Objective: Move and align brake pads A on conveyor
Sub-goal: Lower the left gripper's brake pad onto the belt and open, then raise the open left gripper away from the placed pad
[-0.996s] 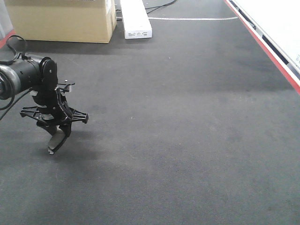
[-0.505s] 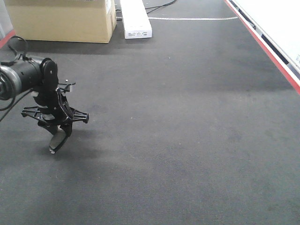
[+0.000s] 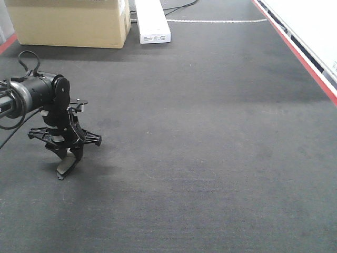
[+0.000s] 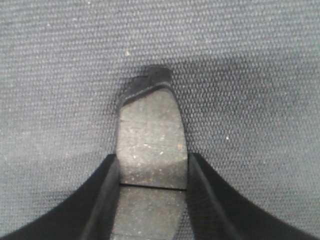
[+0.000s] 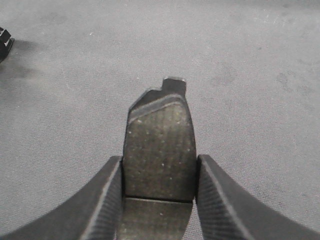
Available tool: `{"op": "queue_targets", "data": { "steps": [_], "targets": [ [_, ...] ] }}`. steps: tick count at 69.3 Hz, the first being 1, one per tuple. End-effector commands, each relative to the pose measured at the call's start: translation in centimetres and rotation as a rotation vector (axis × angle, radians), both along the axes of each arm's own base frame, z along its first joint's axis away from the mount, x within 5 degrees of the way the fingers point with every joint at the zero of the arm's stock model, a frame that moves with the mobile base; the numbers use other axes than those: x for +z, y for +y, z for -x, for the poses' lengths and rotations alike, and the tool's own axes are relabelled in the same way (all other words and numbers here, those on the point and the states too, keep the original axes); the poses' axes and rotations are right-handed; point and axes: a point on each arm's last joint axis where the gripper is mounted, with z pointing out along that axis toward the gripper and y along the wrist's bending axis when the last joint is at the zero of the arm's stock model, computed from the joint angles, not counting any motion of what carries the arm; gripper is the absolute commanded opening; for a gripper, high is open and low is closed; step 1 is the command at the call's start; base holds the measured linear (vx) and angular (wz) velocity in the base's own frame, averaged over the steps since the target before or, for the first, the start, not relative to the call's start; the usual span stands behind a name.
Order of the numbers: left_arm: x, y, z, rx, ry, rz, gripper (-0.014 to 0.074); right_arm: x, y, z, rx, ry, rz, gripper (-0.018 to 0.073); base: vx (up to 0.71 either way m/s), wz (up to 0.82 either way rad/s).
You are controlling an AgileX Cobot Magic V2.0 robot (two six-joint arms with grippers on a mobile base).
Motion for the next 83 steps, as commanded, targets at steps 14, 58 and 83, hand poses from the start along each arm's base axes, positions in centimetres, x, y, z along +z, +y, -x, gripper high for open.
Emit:
{"op": "queue_targets", "data": {
  "steps": [14,58,83],
  "targets": [
    [3.7,0.3,0.2,-0.026,-0.066,-0.001,0.03,1.4,0.0,-0.3,-0.006,-0.105,-0.023,-0.0011,0.0,0.0],
    [14.1,1.0,3.4,-0.071,-0.324,0.007,0.054,1.4,0.0,-0.3,-0.006,-0.105,-0.023,-0.0011,0.0,0.0],
    [21.2,2.6,13.3,-0.104,-0.558,0.033,0.0517,1.4,0.0,-0.3,-0.006,-0.105,-0.023,-0.0011,0.0,0.0]
  ]
}}
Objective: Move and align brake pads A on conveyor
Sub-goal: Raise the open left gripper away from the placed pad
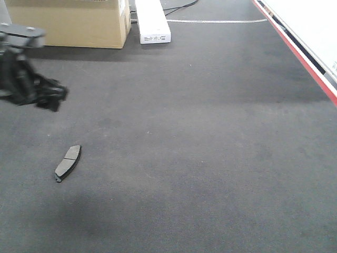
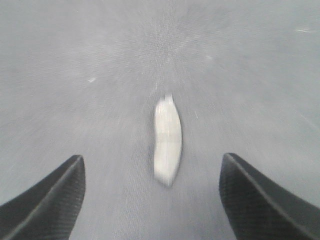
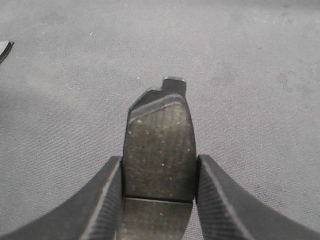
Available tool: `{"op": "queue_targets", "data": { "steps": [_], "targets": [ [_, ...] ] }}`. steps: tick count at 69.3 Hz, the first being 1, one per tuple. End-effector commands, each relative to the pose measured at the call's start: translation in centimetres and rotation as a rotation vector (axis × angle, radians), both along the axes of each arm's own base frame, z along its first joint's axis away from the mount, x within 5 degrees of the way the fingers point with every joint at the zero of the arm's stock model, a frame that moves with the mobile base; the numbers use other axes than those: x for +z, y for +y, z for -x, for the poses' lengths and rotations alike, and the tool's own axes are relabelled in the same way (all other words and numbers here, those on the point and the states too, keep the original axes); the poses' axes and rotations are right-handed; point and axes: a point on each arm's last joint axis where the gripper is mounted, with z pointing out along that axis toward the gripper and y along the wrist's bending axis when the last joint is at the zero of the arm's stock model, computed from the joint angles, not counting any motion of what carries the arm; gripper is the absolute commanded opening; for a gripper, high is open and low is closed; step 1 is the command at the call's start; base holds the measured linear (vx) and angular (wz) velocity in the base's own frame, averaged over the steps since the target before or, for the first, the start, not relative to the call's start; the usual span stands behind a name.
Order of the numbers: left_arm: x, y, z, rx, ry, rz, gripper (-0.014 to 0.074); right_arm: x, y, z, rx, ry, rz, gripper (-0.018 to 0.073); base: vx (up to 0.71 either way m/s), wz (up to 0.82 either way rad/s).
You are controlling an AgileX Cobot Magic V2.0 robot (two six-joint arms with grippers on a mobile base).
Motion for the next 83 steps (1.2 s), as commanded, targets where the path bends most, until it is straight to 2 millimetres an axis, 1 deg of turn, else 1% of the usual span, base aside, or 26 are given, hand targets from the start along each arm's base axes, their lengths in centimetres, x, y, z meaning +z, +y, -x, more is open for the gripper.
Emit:
{"op": "queue_targets", "data": {
  "steps": [1,7,8,11,13,18,20,21,24,25,26,33,35,38,50,56,63,83],
  "targets": [
    [3.0,0.7,3.9,-0.003,-0.149,0.027,0.0517,1.4,0.0,-0.3,-0.006,-0.105,-0.023,-0.0011,0.0,0.0],
    [3.7,1.3,7.0,-0.009,-0.238,0.04,0.0517,1.4,0.0,-0.3,-0.006,-0.105,-0.023,-0.0011,0.0,0.0],
    [3.6,1.3,7.5,-0.009,-0.246,0.041,0.0517,1.4,0.0,-0.3,-0.006,-0.105,-0.023,-0.0011,0.0,0.0],
    [4.4,1.7,9.4,-0.012,-0.306,0.05,0.0517,1.4,0.0,-0.3,-0.006,-0.105,-0.023,-0.0011,0.0,0.0],
    [4.4,1.8,10.2,-0.013,-0.326,0.053,0.0517,1.4,0.0,-0.3,-0.006,-0.105,-0.023,-0.0011,0.0,0.0],
    [5.4,2.3,13.2,-0.015,-0.403,0.066,0.0517,1.4,0.0,-0.3,-0.006,-0.105,-0.023,-0.0011,0.0,0.0],
    [5.4,2.4,14.1,-0.014,-0.411,0.067,0.0517,1.4,0.0,-0.3,-0.006,-0.105,-0.023,-0.0011,0.0,0.0],
    [5.6,2.6,14.9,-0.014,-0.429,0.072,0.0517,1.4,0.0,-0.3,-0.006,-0.105,-0.023,-0.0011,0.0,0.0],
    [5.7,2.9,16.7,-0.014,-0.457,0.076,0.0517,1.4,0.0,-0.3,-0.006,-0.105,-0.023,-0.0011,0.0,0.0],
    [5.5,2.9,16.9,-0.014,-0.454,0.076,0.0517,1.4,0.0,-0.3,-0.006,-0.105,-0.023,-0.0011,0.0,0.0],
    [5.7,3.1,17.8,-0.014,-0.475,0.079,0.0517,1.4,0.0,-0.3,-0.006,-0.105,-0.023,-0.0011,0.0,0.0],
    [5.4,3.8,21.9,-0.014,-0.557,0.087,0.0517,1.4,0.0,-0.3,-0.006,-0.105,-0.023,-0.0011,0.0,0.0],
    [5.1,3.9,22.6,-0.014,-0.571,0.087,0.0517,1.4,0.0,-0.3,-0.006,-0.105,-0.023,-0.0011,0.0,0.0],
    [5.1,4.2,24.4,-0.015,-0.622,0.092,0.0517,1.4,0.0,-0.3,-0.006,-0.105,-0.023,-0.0011,0.0,0.0],
    [3.5,5.2,29.4,-0.011,-0.74,0.091,0.0517,1.4,0.0,-0.3,-0.006,-0.105,-0.023,-0.0011,0.0,0.0],
    [2.5,5.5,30.9,-0.008,-0.752,0.095,0.0517,1.4,0.0,-0.3,-0.006,-0.105,-0.023,-0.0011,0.0,0.0],
    [1.7,5.6,31.7,-0.005,-0.731,0.096,0.0517,1.4,0.0,-0.3,-0.006,-0.105,-0.023,-0.0011,0.0,0.0],
    [2.1,5.6,31.6,-0.008,-0.785,0.096,0.0517,1.4,0.0,-0.3,-0.006,-0.105,-0.023,-0.0011,0.0,0.0]
  ]
}}
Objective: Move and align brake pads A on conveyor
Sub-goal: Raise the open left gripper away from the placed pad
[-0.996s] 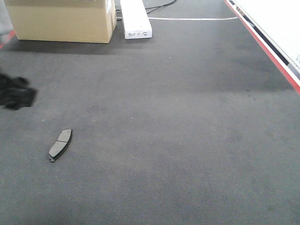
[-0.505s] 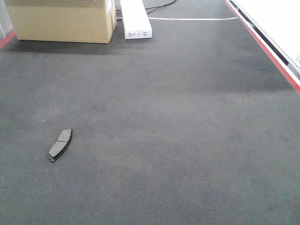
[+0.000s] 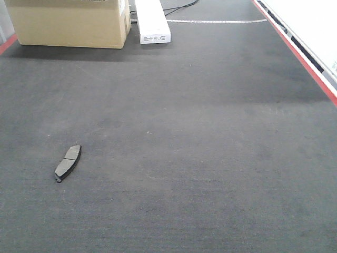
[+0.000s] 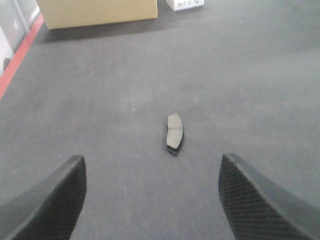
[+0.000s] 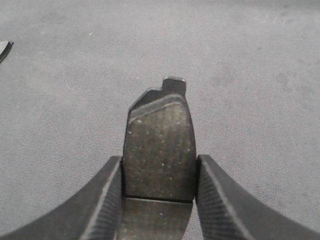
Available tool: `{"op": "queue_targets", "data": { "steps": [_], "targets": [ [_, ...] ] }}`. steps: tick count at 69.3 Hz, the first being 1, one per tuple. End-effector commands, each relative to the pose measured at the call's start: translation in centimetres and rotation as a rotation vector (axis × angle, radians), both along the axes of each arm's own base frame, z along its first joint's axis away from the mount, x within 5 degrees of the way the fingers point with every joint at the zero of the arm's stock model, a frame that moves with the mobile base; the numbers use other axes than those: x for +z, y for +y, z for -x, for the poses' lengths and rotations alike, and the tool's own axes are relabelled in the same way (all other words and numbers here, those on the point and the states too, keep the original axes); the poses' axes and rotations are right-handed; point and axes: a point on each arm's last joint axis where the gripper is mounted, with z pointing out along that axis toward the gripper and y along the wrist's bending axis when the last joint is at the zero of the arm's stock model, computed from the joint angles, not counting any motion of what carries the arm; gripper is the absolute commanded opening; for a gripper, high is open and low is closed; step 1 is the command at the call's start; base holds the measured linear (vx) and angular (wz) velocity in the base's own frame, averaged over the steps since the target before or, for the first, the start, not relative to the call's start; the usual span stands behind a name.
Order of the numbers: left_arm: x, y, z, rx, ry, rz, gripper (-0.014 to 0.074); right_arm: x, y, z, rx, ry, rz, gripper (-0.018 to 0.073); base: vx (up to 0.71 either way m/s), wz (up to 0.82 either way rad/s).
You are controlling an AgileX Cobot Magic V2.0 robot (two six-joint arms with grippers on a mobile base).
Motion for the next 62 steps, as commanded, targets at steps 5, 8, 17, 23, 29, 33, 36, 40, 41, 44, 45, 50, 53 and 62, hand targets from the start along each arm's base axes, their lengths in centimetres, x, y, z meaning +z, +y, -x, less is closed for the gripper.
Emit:
{"op": "queue_targets", "data": {
  "steps": [5,8,17,23,29,33,36,40,41,44,45,50,53,62],
  "targets": [
    [1.45,-0.07,-0.35,0.0,-0.11,0.014,0.0517,1.41,0.0,-0.35,-0.006,-0.105,-0.023,-0.0011,0.0,0.0],
    [1.44,-0.07,-0.34,0.0,-0.109,0.014,0.0517,1.41,0.0,-0.35,-0.006,-0.105,-0.023,-0.0011,0.0,0.0],
    [1.4,-0.07,-0.35,0.0,-0.106,0.013,0.0517,1.41,0.0,-0.35,-0.006,-0.105,-0.023,-0.0011,0.0,0.0],
    [1.38,-0.06,-0.34,0.0,-0.103,0.013,0.0517,1.41,0.0,-0.35,-0.006,-0.105,-0.023,-0.0011,0.0,0.0],
    [1.37,-0.06,-0.34,0.0,-0.103,0.013,0.0517,1.41,0.0,-0.35,-0.006,-0.105,-0.023,-0.0011,0.0,0.0],
    [1.37,-0.06,-0.34,0.0,-0.103,0.013,0.0517,1.41,0.0,-0.35,-0.006,-0.105,-0.023,-0.0011,0.0,0.0],
    [1.37,-0.06,-0.34,0.0,-0.103,0.013,0.0517,1.41,0.0,-0.35,-0.006,-0.105,-0.023,-0.0011,0.0,0.0],
    [1.37,-0.06,-0.34,0.0,-0.103,0.013,0.0517,1.41,0.0,-0.35,-0.006,-0.105,-0.023,-0.0011,0.0,0.0],
    [1.37,-0.06,-0.34,0.0,-0.103,0.013,0.0517,1.41,0.0,-0.35,-0.006,-0.105,-0.023,-0.0011,0.0,0.0],
    [1.37,-0.06,-0.34,0.0,-0.103,0.013,0.0517,1.41,0.0,-0.35,-0.006,-0.105,-0.023,-0.0011,0.0,0.0],
    [1.37,-0.06,-0.34,0.0,-0.103,0.013,0.0517,1.43,0.01,-0.36,-0.006,-0.107,-0.024,-0.0011,0.0,0.0],
    [1.37,-0.06,-0.34,0.0,-0.103,0.013,0.0517,1.54,0.03,-0.42,-0.006,-0.121,-0.028,-0.0011,0.0,0.0],
    [1.37,-0.06,-0.34,0.0,-0.103,0.013,0.0517,1.55,0.03,-0.43,-0.006,-0.122,-0.028,-0.0011,0.0,0.0],
    [1.37,-0.06,-0.34,0.0,-0.103,0.013,0.0517,1.52,0.02,-0.41,-0.006,-0.118,-0.027,-0.0011,0.0,0.0]
  ]
}}
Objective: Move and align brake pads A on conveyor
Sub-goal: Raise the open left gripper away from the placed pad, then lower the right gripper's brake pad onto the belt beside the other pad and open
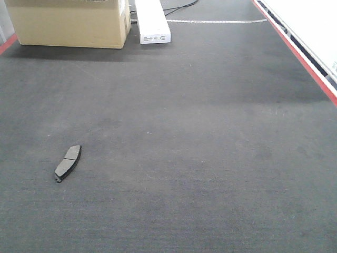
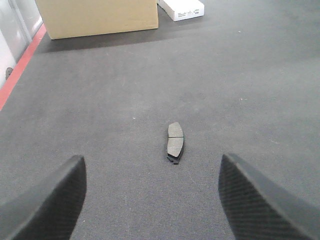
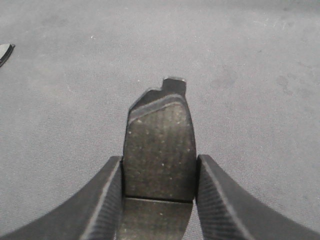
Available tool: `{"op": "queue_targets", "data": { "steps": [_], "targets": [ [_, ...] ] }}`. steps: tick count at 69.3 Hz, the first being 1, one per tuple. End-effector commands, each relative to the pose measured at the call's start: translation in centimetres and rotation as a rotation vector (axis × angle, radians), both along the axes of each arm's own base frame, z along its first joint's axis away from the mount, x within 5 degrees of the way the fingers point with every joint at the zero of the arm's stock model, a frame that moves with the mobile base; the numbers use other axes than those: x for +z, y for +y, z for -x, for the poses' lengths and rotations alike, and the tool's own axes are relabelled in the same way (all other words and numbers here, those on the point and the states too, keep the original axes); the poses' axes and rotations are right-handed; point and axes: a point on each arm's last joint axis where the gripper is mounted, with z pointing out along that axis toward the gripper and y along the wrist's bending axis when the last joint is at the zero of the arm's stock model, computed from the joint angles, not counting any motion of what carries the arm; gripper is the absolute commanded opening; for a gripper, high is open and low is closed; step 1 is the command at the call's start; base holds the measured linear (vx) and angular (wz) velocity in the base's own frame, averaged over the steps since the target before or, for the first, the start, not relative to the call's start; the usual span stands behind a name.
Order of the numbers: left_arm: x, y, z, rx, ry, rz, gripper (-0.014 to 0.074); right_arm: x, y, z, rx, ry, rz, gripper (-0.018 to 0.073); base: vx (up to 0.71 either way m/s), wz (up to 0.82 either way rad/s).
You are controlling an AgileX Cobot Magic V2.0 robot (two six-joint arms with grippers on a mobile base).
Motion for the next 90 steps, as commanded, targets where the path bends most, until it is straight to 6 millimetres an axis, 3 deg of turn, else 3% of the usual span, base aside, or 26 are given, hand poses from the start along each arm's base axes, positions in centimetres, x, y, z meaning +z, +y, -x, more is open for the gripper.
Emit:
{"op": "queue_targets", "data": {
  "steps": [1,19,51,78,90],
  "targets": [
    [1.2,-0.1,-0.3,-0.001,-0.082,0.007,0.0517,1.5,0.0,-0.4,-0.006,-0.114,-0.026,-0.0011,0.0,0.0],
    [1.2,-0.1,-0.3,-0.001,-0.082,0.007,0.0517,1.3,-0.4,-0.7,-0.059,-0.095,-0.001,-0.0011,0.0,0.0],
    [1.2,-0.1,-0.3,-0.001,-0.082,0.007,0.0517,0.2,0.2,-4.2,-0.086,-0.03,0.064,-0.0007,0.0,0.0],
    [1.2,-0.1,-0.3,-0.001,-0.082,0.007,0.0517,-1.1,1.8,-9.3,-0.067,0.043,0.072,-0.0004,0.0,0.0],
    [1.2,-0.1,-0.3,-0.001,-0.082,0.007,0.0517,-2.2,1.1,-12.5,-0.085,0.132,0.052,-0.0004,0.0,0.0]
  ]
}}
